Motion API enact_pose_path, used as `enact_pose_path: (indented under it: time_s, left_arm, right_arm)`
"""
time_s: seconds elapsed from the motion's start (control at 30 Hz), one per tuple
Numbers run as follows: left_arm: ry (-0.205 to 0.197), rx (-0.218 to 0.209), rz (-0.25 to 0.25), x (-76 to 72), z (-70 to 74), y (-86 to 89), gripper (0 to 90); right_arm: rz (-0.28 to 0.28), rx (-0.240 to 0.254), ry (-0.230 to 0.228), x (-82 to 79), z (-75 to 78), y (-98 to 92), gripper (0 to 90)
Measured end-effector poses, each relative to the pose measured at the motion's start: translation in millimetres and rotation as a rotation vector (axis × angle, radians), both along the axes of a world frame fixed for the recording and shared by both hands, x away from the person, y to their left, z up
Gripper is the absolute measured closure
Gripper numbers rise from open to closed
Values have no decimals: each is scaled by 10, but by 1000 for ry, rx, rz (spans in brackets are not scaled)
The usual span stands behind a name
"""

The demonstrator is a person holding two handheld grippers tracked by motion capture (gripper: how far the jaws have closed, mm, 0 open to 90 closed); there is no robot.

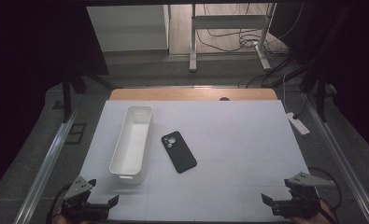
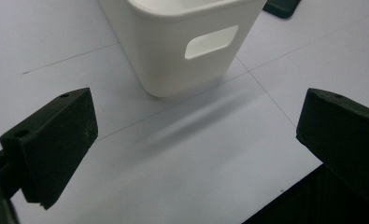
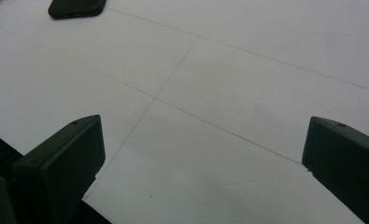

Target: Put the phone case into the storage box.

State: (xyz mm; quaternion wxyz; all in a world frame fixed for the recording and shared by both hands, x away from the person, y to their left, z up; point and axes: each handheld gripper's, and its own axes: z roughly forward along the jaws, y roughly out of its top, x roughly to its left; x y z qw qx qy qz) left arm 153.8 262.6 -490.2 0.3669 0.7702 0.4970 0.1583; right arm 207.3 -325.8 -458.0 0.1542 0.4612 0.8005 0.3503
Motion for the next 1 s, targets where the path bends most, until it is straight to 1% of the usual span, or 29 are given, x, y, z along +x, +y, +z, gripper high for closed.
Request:
enact_pose_path:
  time_s: [0.1, 0.3, 0.43, 0.53, 0.73, 1.0]
  left_arm:
    - [-2, 2, 3, -4, -1, -3, 0]
    - [-7, 0, 3, -10, -4, 4, 0]
    - [-16, 7, 0, -24, -2, -7, 0]
    - [-21, 12, 8, -32, 2, -6, 0]
    - [-19, -4, 14, -34, 4, 15, 0]
    - [-18, 2, 7, -37, 2, 7, 0]
  right_arm:
    - [-5, 12, -1, 6, -2, -9, 0]
    - [-4, 4, -1, 4, 1, -3, 0]
    - [-4, 5, 1, 7, -2, 2, 0]
    - [-4, 9, 9, 16, -5, 0, 0]
    - [-2, 5, 14, 21, -5, 3, 1]
    - [11, -5, 20, 26, -6, 18, 0]
